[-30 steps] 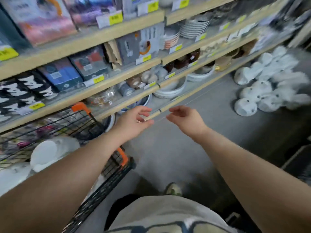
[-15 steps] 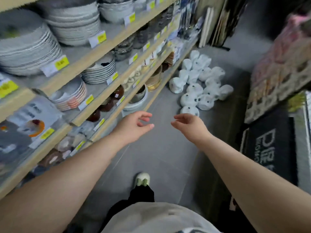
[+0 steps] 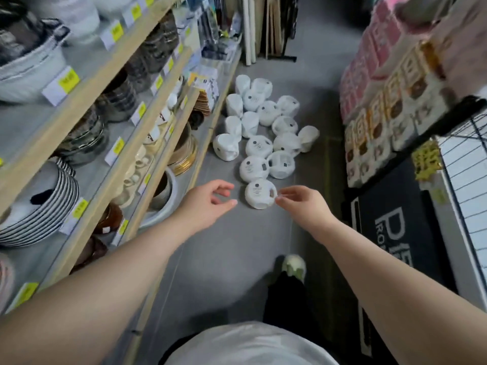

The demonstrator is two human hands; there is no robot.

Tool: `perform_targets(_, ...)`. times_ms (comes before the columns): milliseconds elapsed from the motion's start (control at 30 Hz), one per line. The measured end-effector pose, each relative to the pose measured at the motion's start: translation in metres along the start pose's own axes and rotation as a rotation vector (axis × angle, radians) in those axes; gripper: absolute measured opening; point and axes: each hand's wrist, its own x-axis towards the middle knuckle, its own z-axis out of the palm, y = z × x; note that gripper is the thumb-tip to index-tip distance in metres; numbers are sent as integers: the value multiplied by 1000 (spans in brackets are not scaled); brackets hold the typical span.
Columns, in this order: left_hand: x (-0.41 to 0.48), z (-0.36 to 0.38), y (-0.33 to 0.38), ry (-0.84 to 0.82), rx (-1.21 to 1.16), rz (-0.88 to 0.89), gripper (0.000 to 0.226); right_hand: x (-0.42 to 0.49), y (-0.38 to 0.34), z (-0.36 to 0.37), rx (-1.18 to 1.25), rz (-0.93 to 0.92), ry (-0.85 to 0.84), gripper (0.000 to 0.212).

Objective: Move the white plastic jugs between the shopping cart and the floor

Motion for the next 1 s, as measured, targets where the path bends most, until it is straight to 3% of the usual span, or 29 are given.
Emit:
perform_targets(333, 173, 73, 35, 149, -136, -181, 31, 202, -18, -88, -132, -6, -200, 30)
perform_targets(567, 238, 93, 26, 176, -168, -285, 32, 291, -15, -98, -209, 10, -259, 35)
perform_targets(800, 307, 149, -49, 218, -214, -390, 33, 385, 53, -62, -277, 61, -295, 36)
perform_targets(1000, 384, 244, -158, 253, -247, -533, 49, 502, 157, -2, -348, 80, -416, 43)
